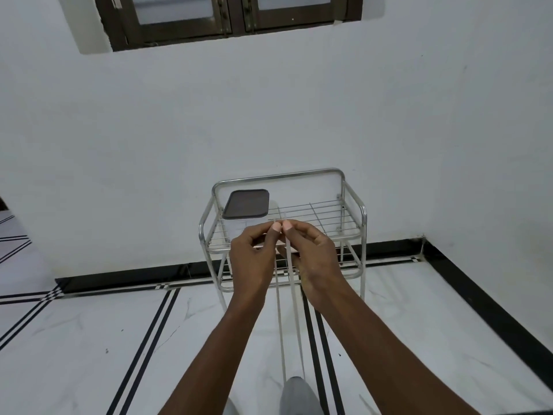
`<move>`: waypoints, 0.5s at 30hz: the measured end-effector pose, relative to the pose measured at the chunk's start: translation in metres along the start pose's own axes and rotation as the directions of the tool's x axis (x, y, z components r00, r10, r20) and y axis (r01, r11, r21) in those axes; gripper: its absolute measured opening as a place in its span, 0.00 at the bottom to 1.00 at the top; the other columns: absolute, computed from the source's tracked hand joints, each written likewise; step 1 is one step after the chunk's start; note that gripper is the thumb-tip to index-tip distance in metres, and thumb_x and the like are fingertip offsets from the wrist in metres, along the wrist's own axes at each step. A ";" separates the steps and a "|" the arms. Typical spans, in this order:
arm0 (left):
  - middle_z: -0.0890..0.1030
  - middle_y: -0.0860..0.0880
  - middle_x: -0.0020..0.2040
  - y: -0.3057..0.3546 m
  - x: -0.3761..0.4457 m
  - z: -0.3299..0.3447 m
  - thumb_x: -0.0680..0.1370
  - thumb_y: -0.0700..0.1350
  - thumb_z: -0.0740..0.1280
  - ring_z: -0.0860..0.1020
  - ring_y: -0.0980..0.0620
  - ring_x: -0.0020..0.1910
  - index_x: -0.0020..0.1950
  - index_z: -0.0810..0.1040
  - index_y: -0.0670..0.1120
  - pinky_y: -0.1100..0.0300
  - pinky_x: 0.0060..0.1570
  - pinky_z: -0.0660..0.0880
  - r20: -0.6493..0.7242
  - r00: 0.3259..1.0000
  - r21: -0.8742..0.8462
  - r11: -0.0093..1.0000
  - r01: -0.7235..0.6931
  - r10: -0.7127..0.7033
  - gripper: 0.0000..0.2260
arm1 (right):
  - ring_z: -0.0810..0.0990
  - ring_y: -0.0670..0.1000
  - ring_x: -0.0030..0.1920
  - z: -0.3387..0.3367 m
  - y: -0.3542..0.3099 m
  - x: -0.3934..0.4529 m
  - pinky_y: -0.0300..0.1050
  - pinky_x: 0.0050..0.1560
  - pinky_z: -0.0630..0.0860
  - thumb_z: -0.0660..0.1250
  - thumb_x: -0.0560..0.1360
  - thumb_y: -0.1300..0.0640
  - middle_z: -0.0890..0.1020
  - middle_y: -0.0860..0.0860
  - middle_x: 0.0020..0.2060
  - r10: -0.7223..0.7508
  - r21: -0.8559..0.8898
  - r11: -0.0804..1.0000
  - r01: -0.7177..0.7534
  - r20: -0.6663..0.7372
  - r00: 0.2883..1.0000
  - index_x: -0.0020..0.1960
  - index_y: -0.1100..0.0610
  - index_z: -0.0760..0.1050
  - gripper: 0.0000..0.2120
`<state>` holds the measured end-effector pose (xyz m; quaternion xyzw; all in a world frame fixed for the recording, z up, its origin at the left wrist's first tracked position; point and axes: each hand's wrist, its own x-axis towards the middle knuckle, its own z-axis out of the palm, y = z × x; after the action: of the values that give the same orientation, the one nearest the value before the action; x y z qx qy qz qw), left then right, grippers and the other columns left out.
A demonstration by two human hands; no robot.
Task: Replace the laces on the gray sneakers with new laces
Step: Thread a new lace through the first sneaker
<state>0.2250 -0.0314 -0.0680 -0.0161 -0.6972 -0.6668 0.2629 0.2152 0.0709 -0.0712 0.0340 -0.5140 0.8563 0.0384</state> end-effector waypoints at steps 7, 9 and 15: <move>0.88 0.53 0.49 -0.001 0.004 -0.003 0.79 0.46 0.73 0.85 0.54 0.52 0.57 0.86 0.48 0.54 0.56 0.82 0.029 0.998 -0.098 0.993 0.066 -0.063 0.08 | 0.85 0.51 0.55 0.002 -0.003 0.001 0.56 0.59 0.81 0.73 0.76 0.56 0.87 0.53 0.51 0.010 -0.027 1.000 -0.009 0.005 1.000 0.56 0.57 0.84 0.10; 0.87 0.53 0.50 -0.001 0.005 -0.003 0.79 0.48 0.73 0.85 0.53 0.52 0.58 0.86 0.49 0.52 0.56 0.82 0.037 0.997 -0.091 0.993 0.071 -0.067 0.09 | 0.85 0.52 0.55 0.002 -0.003 0.001 0.56 0.59 0.81 0.73 0.76 0.56 0.87 0.54 0.51 0.000 -0.020 1.000 0.001 0.005 1.000 0.56 0.57 0.83 0.10; 0.87 0.52 0.50 -0.004 0.008 -0.002 0.79 0.47 0.73 0.85 0.54 0.53 0.58 0.86 0.48 0.55 0.55 0.82 0.070 0.996 -0.113 0.992 0.062 -0.055 0.09 | 0.85 0.52 0.55 0.000 -0.002 0.004 0.52 0.57 0.82 0.72 0.77 0.57 0.86 0.55 0.52 -0.001 0.018 1.000 0.000 0.021 1.000 0.56 0.60 0.83 0.10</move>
<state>0.2167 -0.0360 -0.0689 -0.0331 -0.6662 -0.7124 0.2184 0.2116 0.0725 -0.0689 0.0434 -0.5065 0.8605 0.0329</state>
